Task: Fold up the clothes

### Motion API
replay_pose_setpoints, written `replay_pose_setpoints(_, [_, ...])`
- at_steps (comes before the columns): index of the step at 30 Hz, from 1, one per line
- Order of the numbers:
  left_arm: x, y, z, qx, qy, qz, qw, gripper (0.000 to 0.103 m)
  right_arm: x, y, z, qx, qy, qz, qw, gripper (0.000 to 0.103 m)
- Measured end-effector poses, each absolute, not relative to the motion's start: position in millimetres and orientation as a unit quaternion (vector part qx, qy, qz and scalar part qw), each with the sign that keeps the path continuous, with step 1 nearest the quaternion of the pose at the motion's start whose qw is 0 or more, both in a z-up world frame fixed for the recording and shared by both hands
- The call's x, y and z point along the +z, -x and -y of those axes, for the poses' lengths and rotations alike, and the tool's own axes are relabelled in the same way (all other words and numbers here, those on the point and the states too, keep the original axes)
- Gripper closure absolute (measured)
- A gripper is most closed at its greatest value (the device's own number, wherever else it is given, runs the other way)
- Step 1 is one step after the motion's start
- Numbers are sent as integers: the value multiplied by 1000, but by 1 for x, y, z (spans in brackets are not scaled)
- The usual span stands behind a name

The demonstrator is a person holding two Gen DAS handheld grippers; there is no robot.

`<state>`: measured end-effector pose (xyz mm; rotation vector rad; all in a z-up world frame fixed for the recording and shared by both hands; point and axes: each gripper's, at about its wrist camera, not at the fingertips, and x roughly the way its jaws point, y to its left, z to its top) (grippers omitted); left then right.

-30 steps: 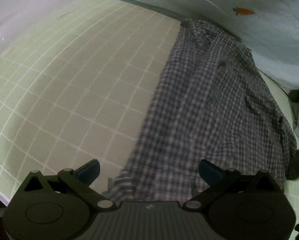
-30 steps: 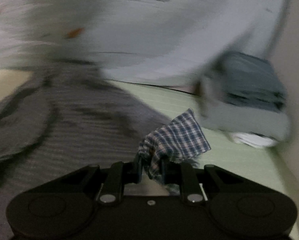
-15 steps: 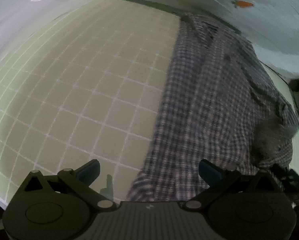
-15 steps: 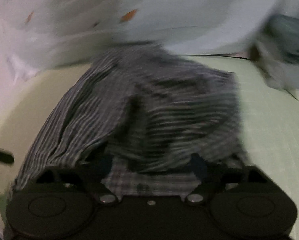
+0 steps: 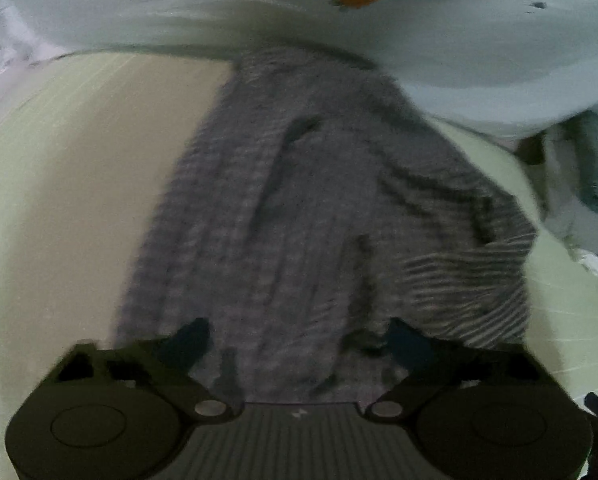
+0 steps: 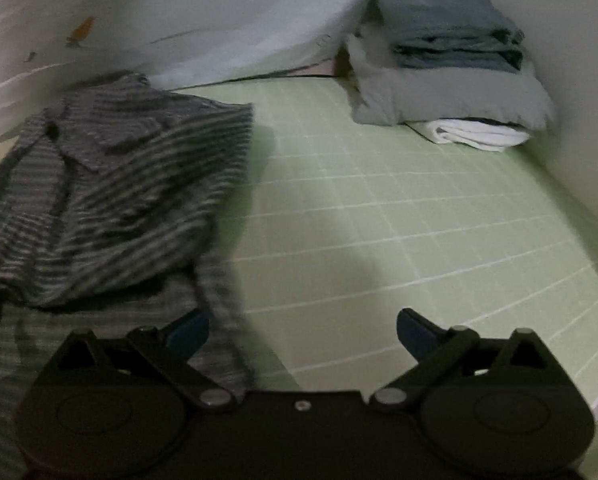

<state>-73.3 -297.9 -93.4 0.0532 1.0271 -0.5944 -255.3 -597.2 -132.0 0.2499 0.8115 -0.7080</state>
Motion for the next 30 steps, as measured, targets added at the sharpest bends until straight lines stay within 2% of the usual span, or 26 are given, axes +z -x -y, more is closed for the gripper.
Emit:
replay_pose_setpoints(2, [-97, 73, 318, -296, -27, -482, 824, 32, -133, 259, 610, -330, -110, -389, 853, 2])
replay_pose_setpoints(9, [-124, 64, 370, -296, -46, -498, 814, 33, -137, 268, 640, -300, -73, -413, 857, 2])
replay_pose_setpoints(10, [-127, 63, 373, -297, -42, -502, 811, 44, -139, 269, 642, -297, -70, -416, 857, 2])
replay_pose_setpoints(11, [-129, 62, 375, -299, -42, -506, 808, 65, -140, 269, 644, -296, -71, -418, 856, 2])
replay_pose_setpoints(12, [-128, 62, 376, -298, -49, -506, 808, 77, -141, 270, 645, -296, -73, -421, 855, 2])
replay_pose_setpoints(13, [-128, 61, 377, -297, -55, -506, 808, 95, -143, 270, 646, -295, -74, -423, 854, 2])
replay_pose_setpoints(21, [-88, 61, 367, -348, -88, -458, 813, 98, -145, 257, 636, -327, -117, -414, 841, 2])
replay_pose_setpoints(30, [-21, -16, 288, -353, 19, -398, 847, 98, -133, 216, 577, -340, -122, -403, 841, 2])
